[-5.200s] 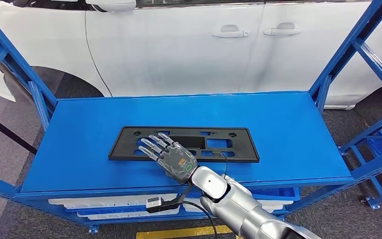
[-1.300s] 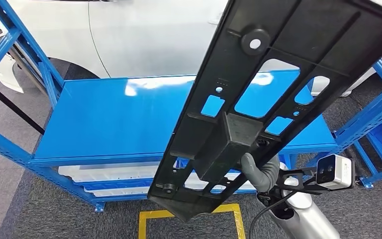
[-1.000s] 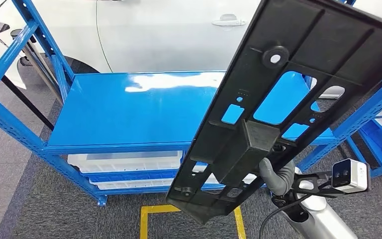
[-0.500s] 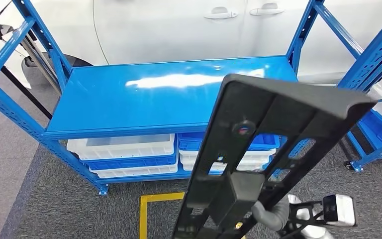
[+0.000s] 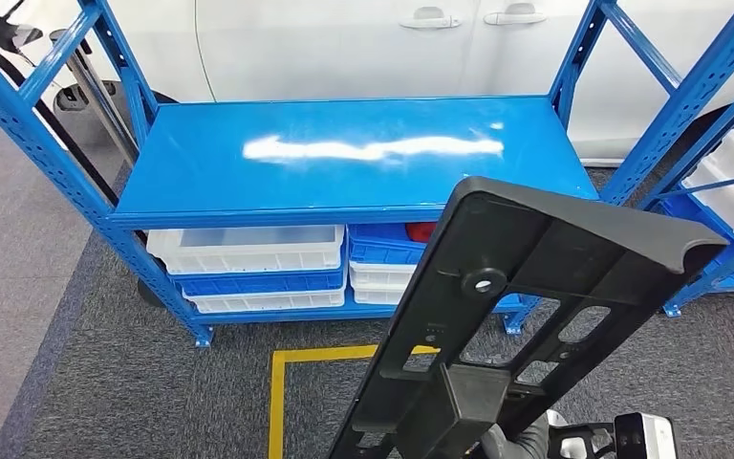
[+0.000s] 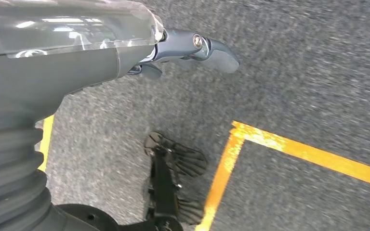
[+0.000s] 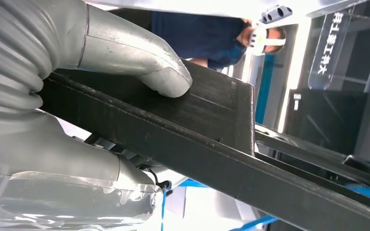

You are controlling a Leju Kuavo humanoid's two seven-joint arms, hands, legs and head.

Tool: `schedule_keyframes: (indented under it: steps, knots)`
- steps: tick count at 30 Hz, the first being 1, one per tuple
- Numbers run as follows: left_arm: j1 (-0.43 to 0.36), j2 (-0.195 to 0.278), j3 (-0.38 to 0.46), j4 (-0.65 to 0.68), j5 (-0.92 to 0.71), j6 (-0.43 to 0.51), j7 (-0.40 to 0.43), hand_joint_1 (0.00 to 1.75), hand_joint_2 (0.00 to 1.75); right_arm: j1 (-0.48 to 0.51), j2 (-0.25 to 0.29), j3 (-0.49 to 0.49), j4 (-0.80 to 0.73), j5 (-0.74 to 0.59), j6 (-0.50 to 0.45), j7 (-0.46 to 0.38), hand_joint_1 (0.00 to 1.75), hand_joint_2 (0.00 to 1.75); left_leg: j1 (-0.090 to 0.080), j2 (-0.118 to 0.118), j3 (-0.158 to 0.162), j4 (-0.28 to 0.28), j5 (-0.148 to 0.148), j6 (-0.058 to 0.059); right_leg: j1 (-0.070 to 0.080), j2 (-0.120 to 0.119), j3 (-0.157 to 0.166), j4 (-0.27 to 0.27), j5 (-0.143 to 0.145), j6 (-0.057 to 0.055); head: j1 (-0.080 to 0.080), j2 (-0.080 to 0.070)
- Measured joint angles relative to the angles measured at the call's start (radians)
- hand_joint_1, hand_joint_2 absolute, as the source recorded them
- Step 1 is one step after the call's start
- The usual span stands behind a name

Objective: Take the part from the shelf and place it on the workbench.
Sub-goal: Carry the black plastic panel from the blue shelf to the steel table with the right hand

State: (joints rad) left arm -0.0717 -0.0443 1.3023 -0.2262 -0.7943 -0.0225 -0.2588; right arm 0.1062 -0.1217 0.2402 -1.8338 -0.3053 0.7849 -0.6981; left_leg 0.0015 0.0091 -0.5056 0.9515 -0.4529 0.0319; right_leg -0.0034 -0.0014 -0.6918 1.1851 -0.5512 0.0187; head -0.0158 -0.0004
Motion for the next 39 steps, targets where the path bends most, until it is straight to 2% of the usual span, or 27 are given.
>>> schedule_keyframes:
  steps: [1, 2, 3, 5, 7, 9, 11, 12, 14, 15, 16, 17, 18, 19, 21, 23, 24, 26, 27, 29, 31, 32, 33, 34, 36, 38, 39]
  knots:
    - [0.0, 0.0, 0.0, 0.0, 0.0, 0.0, 0.0, 0.0, 1.75, 0.006, 0.007, -0.012, 0.0, 0.002, 0.004, 0.0, 1.75, 1.75, 0.0, 0.001, -0.017, 0.002, 0.012, -0.002, -0.003, 0.0, -0.011, 0.061, -0.027, 0.005, 0.0, 0.0]
    - [0.0, 0.0, 0.0, 0.0, 0.0, 0.0, 0.001, 0.0, 1.75, 0.011, 0.012, -0.022, 0.001, 0.004, 0.006, 0.0, 1.75, 1.75, 0.001, 0.001, -0.035, 0.006, 0.023, -0.004, -0.006, 0.0, -0.01, 0.099, -0.029, 0.008, 0.0, 0.0]
    - [0.001, 0.0, 0.0, 0.0, 0.0, 0.0, 0.001, 0.0, 1.75, 0.015, 0.016, -0.03, 0.001, 0.006, 0.006, 0.0, 1.75, 1.75, 0.002, 0.002, -0.053, 0.011, 0.033, -0.007, -0.01, 0.0, 0.007, 0.105, -0.009, 0.011, 0.0, 0.0]
    - [0.001, 0.0, 0.0, 0.0, -0.001, 0.0, 0.001, 0.0, 1.75, 0.02, 0.025, -0.042, 0.001, 0.01, 0.005, 0.0, 1.75, 1.75, 0.004, 0.003, -0.086, 0.025, 0.05, -0.014, -0.016, -0.001, 0.095, 0.013, 0.041, 0.015, 0.0, 0.0]
    - [0.0, 0.0, 0.0, 0.0, -0.004, 0.0, 0.002, 0.0, 1.75, 0.023, 0.034, -0.05, 0.0, 0.016, 0.005, 0.0, 1.75, 1.75, 0.002, 0.002, -0.108, 0.042, 0.061, -0.024, -0.015, 0.001, 0.198, -0.13, 0.034, 0.009, 0.0, 0.0]
    - [0.001, 0.0, 0.0, 0.0, -0.008, 0.001, 0.003, 0.0, 1.75, 0.028, 0.044, -0.06, -0.001, 0.022, 0.008, 0.0, 1.75, 1.75, 0.0, 0.001, -0.116, 0.05, 0.073, -0.036, -0.01, 0.002, 0.234, -0.193, 0.014, -0.005, 0.0, 0.0]
    - [0.003, 0.0, 0.0, 0.0, -0.013, 0.002, 0.006, 0.0, 1.75, 0.024, 0.049, -0.067, 0.0, 0.028, 0.008, 0.0, 1.75, 1.75, 0.003, 0.0, -0.123, 0.051, 0.081, -0.049, -0.009, 0.001, 0.219, -0.193, 0.027, -0.024, 0.0, 0.0]
    - [0.004, 0.0, 0.0, 0.0, -0.016, 0.002, 0.008, 0.0, 1.75, 0.015, 0.05, -0.068, 0.002, 0.029, 0.005, 0.0, 1.75, 1.75, 0.005, 0.0, -0.134, 0.065, 0.063, -0.055, -0.01, 0.0, 0.208, -0.193, 0.039, -0.033, 0.0, 0.0]
    - [0.003, 0.0, 0.0, 0.0, -0.022, 0.002, 0.01, 0.0, 1.75, -0.022, 0.047, -0.069, 0.011, 0.015, -0.016, 0.0, 1.75, 1.75, 0.01, -0.001, -0.168, 0.15, -0.026, -0.064, -0.01, 0.0, 0.177, -0.194, 0.066, -0.047, 0.0, 0.0]
    - [0.001, 0.0, 0.0, 0.0, -0.027, 0.001, 0.011, 0.0, 1.75, -0.049, 0.042, -0.067, 0.018, 0.0, -0.036, 0.0, 1.75, 1.75, 0.01, -0.001, -0.188, 0.218, -0.078, -0.067, -0.008, 0.001, 0.16, -0.193, 0.079, -0.05, 0.0, 0.0]
    - [-0.002, 0.001, -0.001, 0.0, -0.032, 0.0, 0.012, 0.0, 1.75, -0.078, 0.031, -0.063, 0.025, -0.02, -0.065, 0.0, 1.75, 1.75, 0.011, -0.001, -0.202, 0.284, -0.112, -0.07, -0.007, 0.001, 0.143, -0.192, 0.091, -0.05, 0.0, 0.0]
    - [-0.005, 0.002, -0.002, 0.0, -0.038, -0.002, 0.014, 0.0, 1.75, -0.109, 0.014, -0.056, 0.03, -0.041, -0.102, 0.0, 1.75, 1.75, 0.011, -0.001, -0.206, 0.33, -0.121, -0.071, -0.005, 0.001, 0.126, -0.19, 0.103, -0.05, 0.0, 0.0]
    - [-0.009, 0.004, -0.003, 0.0, -0.045, -0.005, 0.015, 0.0, 1.75, -0.14, -0.006, -0.048, 0.032, -0.06, -0.144, 0.0, 1.75, 1.75, 0.011, -0.001, -0.195, 0.347, -0.108, -0.07, -0.004, 0.001, 0.11, -0.187, 0.114, -0.048, 0.0, 0.0]
    - [-0.012, 0.007, -0.004, 0.0, -0.05, -0.009, 0.017, 0.0, 1.75, -0.167, -0.027, -0.039, 0.028, -0.072, -0.186, 0.0, 1.75, 1.75, 0.011, -0.002, -0.164, 0.324, -0.081, -0.068, -0.003, 0.0, 0.094, -0.184, 0.125, -0.046, 0.0, 0.0]
    - [-0.018, 0.017, -0.006, 0.0, -0.059, -0.017, 0.018, 0.0, 1.75, -0.205, -0.058, -0.019, 0.006, -0.071, -0.262, 0.0, 1.75, 1.75, 0.008, -0.002, -0.054, 0.188, -0.048, -0.056, 0.0, -0.001, 0.071, -0.179, 0.143, -0.04, 0.0, 0.0]
    - [-0.024, 0.027, -0.009, 0.0, -0.065, -0.022, 0.019, 0.0, 1.75, -0.23, -0.073, 0.009, -0.024, -0.054, -0.321, 0.0, 1.75, 1.75, 0.002, -0.003, 0.037, 0.056, -0.06, -0.043, 0.002, -0.004, 0.063, -0.177, 0.16, -0.031, 0.0, 0.0]
    - [-0.026, 0.032, -0.011, 0.0, -0.066, -0.022, 0.019, 0.0, 1.75, -0.239, -0.078, 0.025, -0.037, -0.046, -0.343, 0.0, 1.75, 1.75, -0.002, -0.003, 0.055, 0.024, -0.069, -0.038, 0.001, -0.006, 0.061, -0.179, 0.168, -0.026, 0.0, 0.0]
    - [-0.027, 0.035, -0.012, 0.0, -0.067, -0.023, 0.018, 0.0, 1.75, -0.25, -0.085, 0.053, -0.056, -0.03, -0.371, 0.0, 1.75, 1.75, -0.002, -0.001, 0.047, 0.014, -0.054, -0.028, -0.002, -0.007, 0.059, -0.181, 0.18, -0.014, 0.0, 0.0]
    - [-0.027, 0.037, -0.012, 0.0, -0.067, -0.023, 0.017, 0.0, 1.75, -0.254, -0.086, 0.065, -0.066, -0.022, -0.382, 0.0, 1.75, 1.75, -0.001, 0.001, 0.04, 0.01, -0.043, -0.021, -0.003, -0.006, 0.052, -0.171, 0.167, -0.009, 0.0, 0.0]
    - [-0.029, 0.037, -0.013, 0.0, -0.067, -0.023, 0.014, 0.0, 1.75, -0.258, -0.087, 0.089, -0.087, -0.001, -0.406, 0.0, 1.75, 1.75, 0.003, 0.004, 0.018, 0.006, -0.018, -0.008, -0.005, -0.003, 0.024, -0.097, 0.086, -0.001, 0.0, 0.0]
    - [-0.029, 0.038, -0.016, 0.0, -0.067, -0.027, 0.013, 0.0, 1.75, -0.261, -0.085, 0.116, -0.107, 0.026, -0.433, 0.0, 1.75, 1.75, 0.001, 0.005, -0.014, 0.009, 0.005, -0.004, -0.008, -0.001, -0.013, 0.034, -0.006, 0.005, 0.0, 0.0]
    - [-0.029, 0.038, -0.017, 0.0, -0.066, -0.03, 0.012, 0.0, 1.75, -0.261, -0.082, 0.129, -0.117, 0.039, -0.447, 0.0, 1.75, 1.75, 0.001, 0.005, -0.03, 0.012, 0.016, -0.005, -0.009, -0.001, -0.021, 0.086, -0.024, 0.007, 0.0, 0.0]
    - [-0.029, 0.038, -0.019, 0.0, -0.067, -0.033, 0.012, 0.0, 1.75, -0.262, -0.079, 0.143, -0.127, 0.05, -0.46, 0.0, 1.75, 1.75, 0.0, 0.005, -0.047, 0.016, 0.026, -0.006, -0.01, -0.001, -0.015, 0.11, -0.018, 0.009, 0.0, 0.0]
    - [-0.029, 0.038, -0.021, 0.0, -0.067, -0.035, 0.012, 0.0, 1.75, -0.263, -0.076, 0.155, -0.136, 0.058, -0.47, 0.0, 1.75, 1.75, 0.0, 0.004, -0.064, 0.021, 0.035, -0.009, -0.011, -0.001, 0.009, 0.098, 0.005, 0.009, 0.0, 0.0]
    - [-0.028, 0.039, -0.024, 0.0, -0.067, -0.037, 0.012, 0.0, 1.75, -0.268, -0.07, 0.176, -0.155, 0.065, -0.48, 0.0, 1.75, 1.75, 0.0, 0.004, -0.094, 0.036, 0.048, -0.015, -0.011, -0.001, 0.104, -0.022, 0.046, 0.005, 0.0, 0.0]
    - [-0.029, 0.039, -0.026, 0.0, -0.068, -0.037, 0.011, 0.0, 1.75, -0.275, -0.064, 0.188, -0.17, 0.068, -0.481, 0.0, 1.75, 1.75, -0.001, 0.003, -0.112, 0.049, 0.059, -0.025, -0.007, 0.0, 0.186, -0.145, 0.039, -0.005, 0.0, 0.0]
    - [-0.029, 0.039, -0.026, 0.0, -0.068, -0.037, 0.011, 0.0, 1.75, -0.277, -0.062, 0.192, -0.176, 0.069, -0.481, 0.0, 1.75, 1.75, -0.002, 0.003, -0.116, 0.052, 0.065, -0.03, -0.004, 0.0, 0.201, -0.173, 0.03, -0.012, 0.0, 0.0]
